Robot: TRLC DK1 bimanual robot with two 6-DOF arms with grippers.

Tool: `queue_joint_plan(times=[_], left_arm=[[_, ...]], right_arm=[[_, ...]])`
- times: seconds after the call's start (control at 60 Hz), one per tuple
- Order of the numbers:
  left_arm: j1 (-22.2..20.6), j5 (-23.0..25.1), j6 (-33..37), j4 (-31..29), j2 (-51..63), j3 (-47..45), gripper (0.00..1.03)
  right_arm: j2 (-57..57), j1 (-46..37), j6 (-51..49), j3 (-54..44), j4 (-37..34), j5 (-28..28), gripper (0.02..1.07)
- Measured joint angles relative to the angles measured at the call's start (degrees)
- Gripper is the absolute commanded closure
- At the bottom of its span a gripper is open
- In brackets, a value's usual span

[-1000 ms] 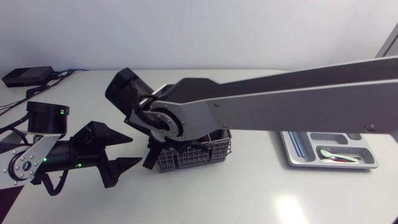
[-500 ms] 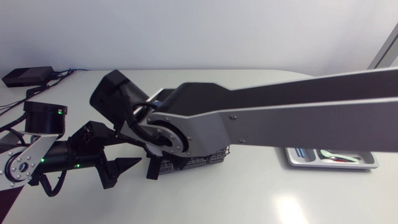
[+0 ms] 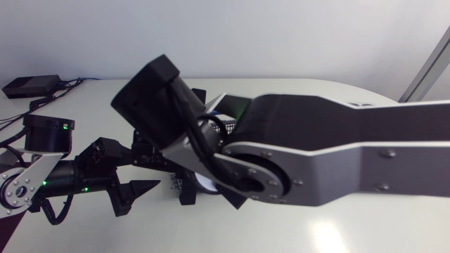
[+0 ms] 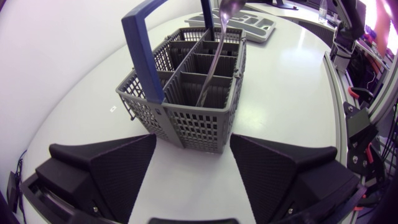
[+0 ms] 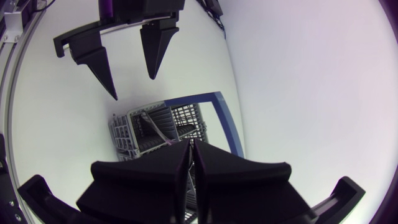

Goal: Unload the cutlery basket into the drawer organizer.

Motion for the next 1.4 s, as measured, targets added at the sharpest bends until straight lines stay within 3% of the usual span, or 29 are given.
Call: queue_joint_plan(times=[0.333,0.683,0.883,1.083,1.15,1.283,1.4], left_arm=[[-1.20,-0.44,-1.03,-6.58,-6.05,2.69,0.20],[-7.45,-0.90,0.15,-13.20,-7.28,8.37,0.21],[-10.84,-1.09,4.57,-20.28,-7.21,10.54,0.38],[-12.94,-1.07,7.63,-24.61,-6.21,12.70,0.46],[-12.94,-1.07,8.52,-26.01,-4.96,13.64,0.61],[-12.94,-1.05,9.84,-27.69,-3.21,15.47,0.80],[-12.94,-1.01,10.01,-27.69,-2.69,16.24,0.89]], right_arm=[[-7.02,0.96,-3.23,-4.20,1.27,0.00,1.01],[-10.23,3.13,-3.63,-6.58,1.57,-0.07,1.01],[-12.41,4.70,-3.63,-9.25,3.13,-0.85,1.01],[-13.38,5.73,-3.63,-11.37,4.63,-1.64,1.01],[-13.64,6.01,-3.63,-11.87,4.72,-1.75,1.01],[-14.86,6.10,-3.69,-12.52,4.79,-2.05,1.01],[-15.91,6.12,-4.46,-12.57,5.42,-2.43,1.01]])
